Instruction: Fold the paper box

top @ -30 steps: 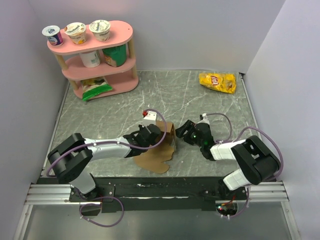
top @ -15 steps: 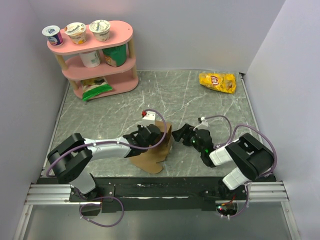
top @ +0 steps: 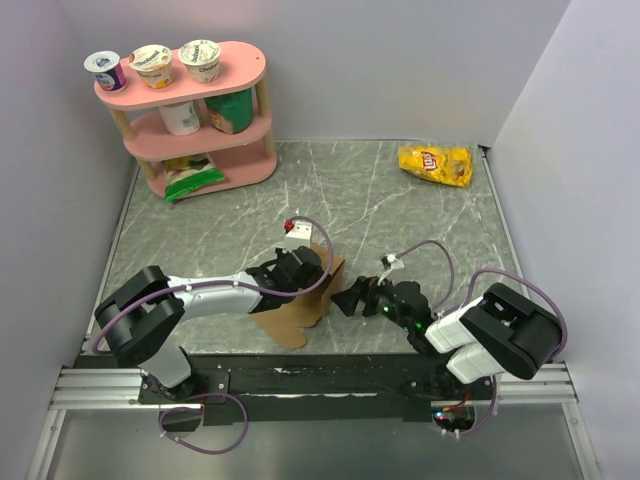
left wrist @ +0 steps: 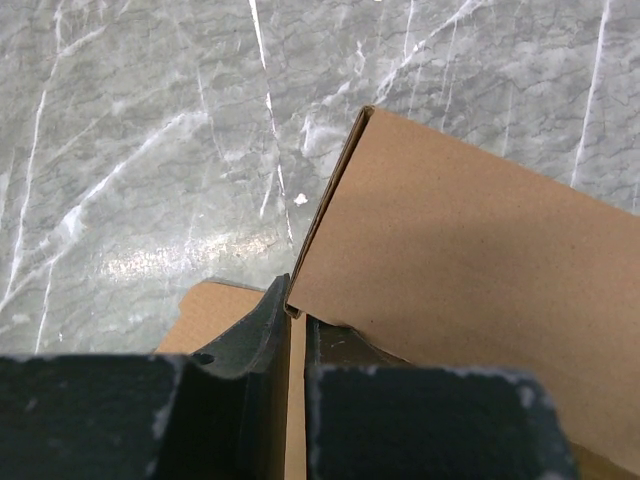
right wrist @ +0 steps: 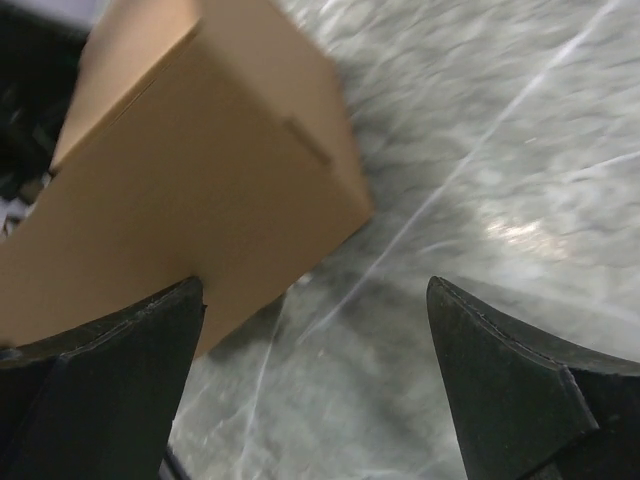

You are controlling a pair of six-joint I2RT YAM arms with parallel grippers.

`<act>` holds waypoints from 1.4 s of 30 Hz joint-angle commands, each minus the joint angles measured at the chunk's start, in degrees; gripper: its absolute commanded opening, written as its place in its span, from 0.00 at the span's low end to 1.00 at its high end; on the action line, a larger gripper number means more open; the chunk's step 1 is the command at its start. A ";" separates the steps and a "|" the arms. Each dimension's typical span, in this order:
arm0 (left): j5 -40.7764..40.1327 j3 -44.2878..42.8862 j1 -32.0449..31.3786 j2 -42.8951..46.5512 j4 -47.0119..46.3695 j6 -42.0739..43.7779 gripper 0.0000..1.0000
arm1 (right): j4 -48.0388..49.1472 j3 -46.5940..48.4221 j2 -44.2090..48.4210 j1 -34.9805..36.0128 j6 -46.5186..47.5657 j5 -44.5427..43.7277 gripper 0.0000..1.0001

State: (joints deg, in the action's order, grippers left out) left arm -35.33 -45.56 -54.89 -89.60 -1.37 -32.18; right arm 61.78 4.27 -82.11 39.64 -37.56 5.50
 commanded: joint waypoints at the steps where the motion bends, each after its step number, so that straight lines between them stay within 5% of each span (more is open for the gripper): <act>1: 9.67 0.21 -0.57 -1.72 2.25 -0.78 0.01 | 5.11 -0.58 1.95 2.63 3.98 2.68 1.00; 25: 15.03 9.97 -0.74 4.08 -9.53 7.40 0.01 | -4.47 7.68 1.34 3.96 11.63 -12.34 1.00; 42: 20.82 8.21 -0.74 4.52 -6.81 8.01 0.01 | 6.34 12.25 -5.43 6.42 22.26 -20.61 0.99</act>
State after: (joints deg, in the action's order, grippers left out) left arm -26.79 -37.85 -53.87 -85.43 -12.60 -23.92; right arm 60.95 12.34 -85.86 45.78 -19.05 -12.10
